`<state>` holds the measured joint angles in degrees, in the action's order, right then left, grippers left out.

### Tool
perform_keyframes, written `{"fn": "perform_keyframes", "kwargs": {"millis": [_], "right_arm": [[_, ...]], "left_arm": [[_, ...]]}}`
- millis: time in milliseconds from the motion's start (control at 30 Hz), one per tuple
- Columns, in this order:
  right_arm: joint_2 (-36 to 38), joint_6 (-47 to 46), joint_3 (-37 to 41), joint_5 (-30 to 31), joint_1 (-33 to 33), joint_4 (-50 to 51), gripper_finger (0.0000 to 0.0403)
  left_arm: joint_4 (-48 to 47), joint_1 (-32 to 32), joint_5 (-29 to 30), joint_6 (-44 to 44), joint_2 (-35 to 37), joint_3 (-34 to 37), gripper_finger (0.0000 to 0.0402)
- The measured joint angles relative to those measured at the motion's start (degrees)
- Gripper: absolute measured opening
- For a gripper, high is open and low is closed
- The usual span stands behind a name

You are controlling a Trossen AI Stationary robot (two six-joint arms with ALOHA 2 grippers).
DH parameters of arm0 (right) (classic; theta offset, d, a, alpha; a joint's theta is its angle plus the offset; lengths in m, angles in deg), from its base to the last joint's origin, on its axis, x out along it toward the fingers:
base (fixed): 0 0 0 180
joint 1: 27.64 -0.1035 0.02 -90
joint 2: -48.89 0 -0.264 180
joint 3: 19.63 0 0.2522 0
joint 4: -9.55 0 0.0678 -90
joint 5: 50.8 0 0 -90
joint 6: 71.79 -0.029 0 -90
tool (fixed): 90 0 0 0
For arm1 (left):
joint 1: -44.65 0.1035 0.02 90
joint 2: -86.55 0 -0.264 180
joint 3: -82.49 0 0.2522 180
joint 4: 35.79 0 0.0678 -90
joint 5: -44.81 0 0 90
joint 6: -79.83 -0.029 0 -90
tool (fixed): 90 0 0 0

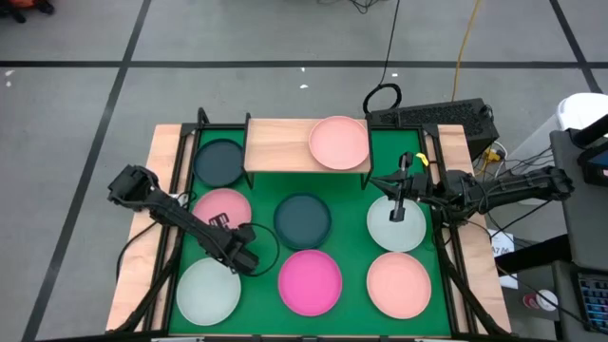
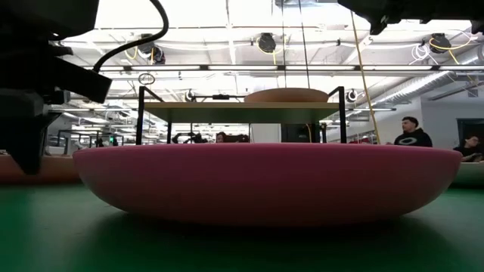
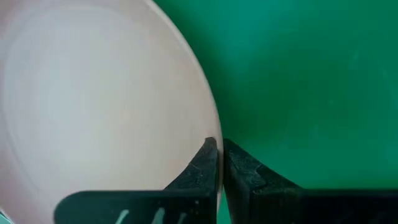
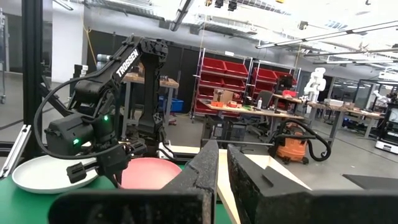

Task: Place and stack plates onto a shelf
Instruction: Stack the light pink plate on top of the light orange plate on the shelf

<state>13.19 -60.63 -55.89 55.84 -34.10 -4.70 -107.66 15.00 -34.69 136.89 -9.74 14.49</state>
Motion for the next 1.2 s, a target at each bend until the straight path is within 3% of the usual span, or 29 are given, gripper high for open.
{"fn": "perform_keyframes", "kwargs": {"millis": [267, 600, 933, 1100, 1200], "right_arm": [[0.0, -0.4, 0.0, 0.0, 0.0, 0.2, 0.0022], [0.0, -0.4, 0.0, 0.0, 0.0, 0.1, 0.0022], [0.0, 0.0, 0.0, 0.0, 0.0, 0.0, 0.0022], [0.0, 0.3, 0.0, 0.0, 0.0, 0.0, 0.0022], [0.0, 0.5, 0.0, 0.2, 0.0, -0.3, 0.0022]], "left_arm": [[-11.5, 0.0, -2.9, -3.7, 0.0, -8.5, 0.0009], [-14.3, 0.0, 1.1, -16.2, 0.0, -25.8, 0.0009], [-15.4, 1.4, 18.7, -33.8, 0.0, -33.6, 0.0008], [-13.4, 5.8, 28.4, -46.3, 0.0, -33.7, 0.0008], [-6.2, 10.5, 29.4, -58.2, 0.0, -33.7, 0.0008]]}}
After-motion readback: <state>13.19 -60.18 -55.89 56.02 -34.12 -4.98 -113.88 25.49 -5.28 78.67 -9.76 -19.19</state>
